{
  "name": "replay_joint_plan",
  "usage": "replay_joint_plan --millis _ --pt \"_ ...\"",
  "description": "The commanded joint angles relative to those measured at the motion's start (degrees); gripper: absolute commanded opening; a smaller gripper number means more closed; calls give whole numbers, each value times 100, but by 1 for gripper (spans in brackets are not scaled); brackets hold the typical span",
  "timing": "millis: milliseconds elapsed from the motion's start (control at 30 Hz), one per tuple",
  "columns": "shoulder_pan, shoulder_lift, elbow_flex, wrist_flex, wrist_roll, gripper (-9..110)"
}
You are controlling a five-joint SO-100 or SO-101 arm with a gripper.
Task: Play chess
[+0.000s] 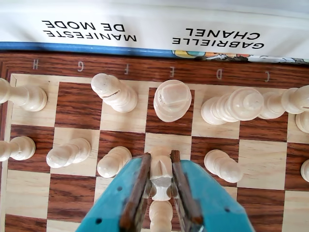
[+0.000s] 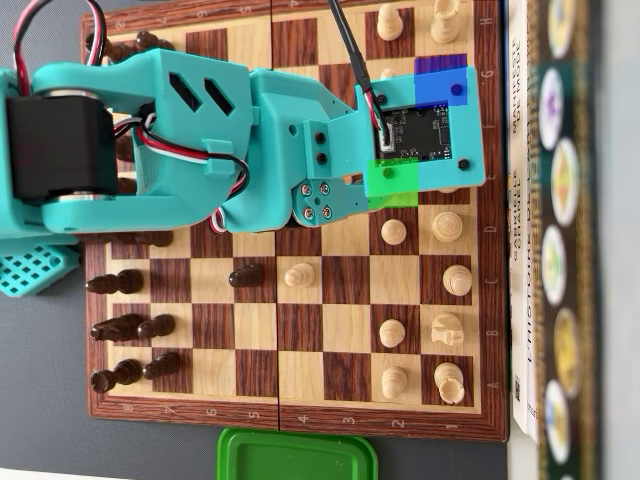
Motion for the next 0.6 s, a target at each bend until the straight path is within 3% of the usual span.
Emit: replay_joint_plan --millis 0,567 --pt "9 -123 -97 -70 35 2" --pt "26 -264 -123 -79 35 4"
